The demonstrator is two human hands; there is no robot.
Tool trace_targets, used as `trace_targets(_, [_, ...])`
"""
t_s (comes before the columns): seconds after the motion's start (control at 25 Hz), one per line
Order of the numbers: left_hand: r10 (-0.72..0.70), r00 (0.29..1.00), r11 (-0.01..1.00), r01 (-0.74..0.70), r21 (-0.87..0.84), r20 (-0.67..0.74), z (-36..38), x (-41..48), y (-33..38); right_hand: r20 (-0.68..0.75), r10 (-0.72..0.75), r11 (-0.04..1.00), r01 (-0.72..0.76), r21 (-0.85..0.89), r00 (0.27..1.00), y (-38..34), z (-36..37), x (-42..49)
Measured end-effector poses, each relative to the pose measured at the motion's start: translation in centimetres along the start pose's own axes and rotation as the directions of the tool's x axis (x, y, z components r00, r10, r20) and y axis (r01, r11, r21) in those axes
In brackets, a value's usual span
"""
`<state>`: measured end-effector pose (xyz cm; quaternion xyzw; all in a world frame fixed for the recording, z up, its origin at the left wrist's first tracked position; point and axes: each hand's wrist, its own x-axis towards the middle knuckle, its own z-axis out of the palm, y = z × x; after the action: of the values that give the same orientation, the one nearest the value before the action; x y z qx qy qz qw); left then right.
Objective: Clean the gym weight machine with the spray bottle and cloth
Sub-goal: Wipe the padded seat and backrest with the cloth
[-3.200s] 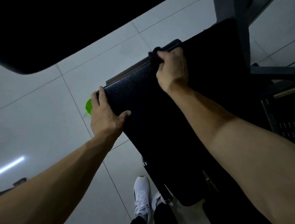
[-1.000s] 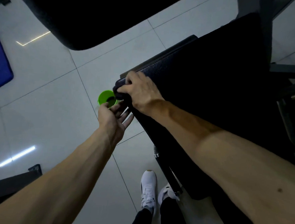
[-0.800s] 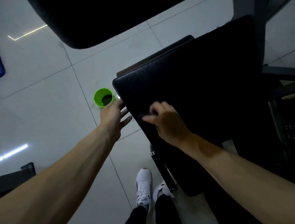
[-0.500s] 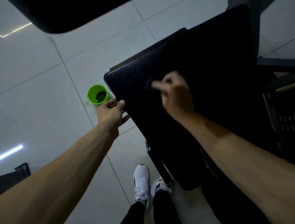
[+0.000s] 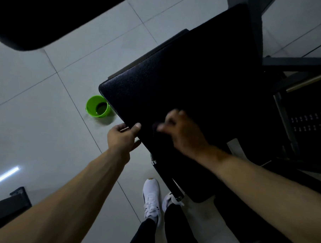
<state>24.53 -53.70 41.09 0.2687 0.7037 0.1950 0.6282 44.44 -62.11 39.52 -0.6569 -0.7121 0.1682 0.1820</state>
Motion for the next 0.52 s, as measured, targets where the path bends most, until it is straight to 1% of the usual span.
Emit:
trace_targets(0.04, [-0.001, 1.0, 1.0, 0.001, -0.007, 0.012, -0.1, 0.2, 0.0, -0.134, 0.142, 0.99, -0.143, 0.0, 0.981, 2.0, -1.3, 1.8])
trace_targets(0.08, [-0.001, 1.0, 1.0, 0.001, -0.016, 0.026, -0.2, 0.3, -0.1, -0.256, 0.289, 0.956, -0.291, 0.032, 0.922, 3.6, -2.4, 3.2])
trace_targets(0.12, [-0.003, 0.999, 1.0, 0.004, -0.013, 0.033, -0.2, 0.3, -0.1, -0.343, 0.384, 0.92, -0.388, 0.061, 0.857, 4.3, -2.6, 3.9])
trace_targets(0.16, [-0.006, 1.0, 1.0, 0.006, -0.003, 0.031, -0.1, 0.4, -0.1, -0.377, 0.43, 0.899, -0.426, 0.097, 0.821, 3.6, -2.1, 3.8])
trace_targets(0.2, [-0.009, 1.0, 1.0, 0.009, 0.003, 0.023, 0.0, 0.3, 0.0, -0.365, 0.436, 0.899, -0.421, 0.123, 0.823, 1.7, -1.1, 2.7])
trace_targets(0.24, [-0.011, 1.0, 1.0, 0.011, 0.002, 0.013, 0.1, 0.3, 0.0, -0.312, 0.42, 0.907, -0.399, 0.132, 0.852, -0.9, 0.3, 1.0])
trace_targets(0.28, [-0.012, 1.0, 1.0, 0.012, 0.005, 0.004, 0.2, 0.3, 0.0, -0.219, 0.389, 0.921, -0.371, 0.12, 0.895, -3.6, 2.0, -1.3])
trace_targets(0.32, [-0.011, 1.0, 1.0, 0.011, 0.013, -0.004, 0.2, 0.3, 0.0, -0.119, 0.32, 0.945, -0.308, 0.107, 0.94, -6.0, 3.3, -3.8])
trace_targets(0.4, [-0.015, 1.0, 1.0, 0.015, 0.014, -0.007, 0.2, 0.3, -0.2, -0.014, 0.172, 0.981, -0.169, 0.096, 0.985, -7.8, 4.2, -6.8])
trace_targets(0.44, [-0.019, 1.0, 1.0, 0.019, 0.008, -0.006, 0.1, 0.1, -0.4, -0.006, 0.13, 0.986, -0.129, 0.106, 0.992, -7.0, 3.7, -6.7])
trace_targets(0.48, [-0.029, 1.0, 1.0, 0.029, 0.001, -0.004, 0.0, -0.2, -0.7, -0.018, 0.135, 0.986, -0.132, 0.101, 0.991, -5.6, 2.9, -5.8])
trace_targets(0.52, [-0.044, 0.999, 0.999, 0.044, -0.004, 0.002, -0.1, -0.6, -1.2, -0.066, 0.167, 0.983, -0.162, 0.081, 0.984, -3.8, 2.0, -4.5])
